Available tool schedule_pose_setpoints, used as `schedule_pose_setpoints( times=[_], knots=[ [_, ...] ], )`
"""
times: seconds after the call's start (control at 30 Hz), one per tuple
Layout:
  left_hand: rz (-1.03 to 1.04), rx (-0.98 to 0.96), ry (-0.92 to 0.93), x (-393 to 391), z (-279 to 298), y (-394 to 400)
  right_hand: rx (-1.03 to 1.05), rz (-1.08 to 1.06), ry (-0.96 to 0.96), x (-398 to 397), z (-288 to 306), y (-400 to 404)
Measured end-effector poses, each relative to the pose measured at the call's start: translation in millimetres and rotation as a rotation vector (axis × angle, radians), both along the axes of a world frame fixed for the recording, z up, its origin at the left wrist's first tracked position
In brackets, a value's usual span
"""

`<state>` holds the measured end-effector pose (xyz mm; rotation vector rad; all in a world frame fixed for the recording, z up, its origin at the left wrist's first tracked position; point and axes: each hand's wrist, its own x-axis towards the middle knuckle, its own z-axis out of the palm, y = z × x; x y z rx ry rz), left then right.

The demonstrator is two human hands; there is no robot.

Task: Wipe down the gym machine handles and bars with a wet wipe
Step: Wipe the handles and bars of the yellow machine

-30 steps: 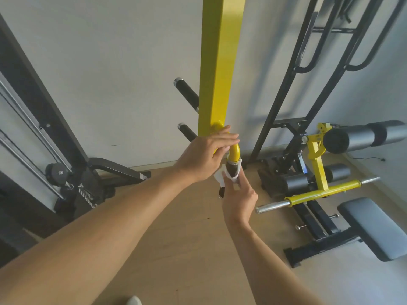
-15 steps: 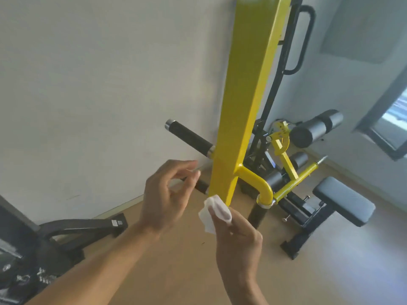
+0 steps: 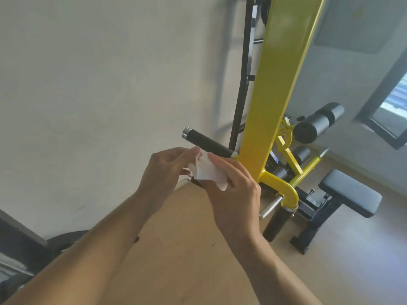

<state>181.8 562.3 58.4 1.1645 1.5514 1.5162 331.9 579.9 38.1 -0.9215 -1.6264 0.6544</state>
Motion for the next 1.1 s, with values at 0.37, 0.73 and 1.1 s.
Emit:
schedule_pose_setpoints(
  times=[0.37, 0.73, 1.1],
  knots=[
    [0.022, -0.018, -0.003, -26, -2, 10, 0.063, 0.004, 0.011, -10, 0, 17],
    [-0.089, 0.069, 0.127, -50, 6, 32, 0.115, 0.010, -0.237, -40, 16, 19],
    [-0.017, 0.141, 0.276, -80, -13, 88, 0.147, -0.113, -1.001, -62, 45, 75]
  ],
)
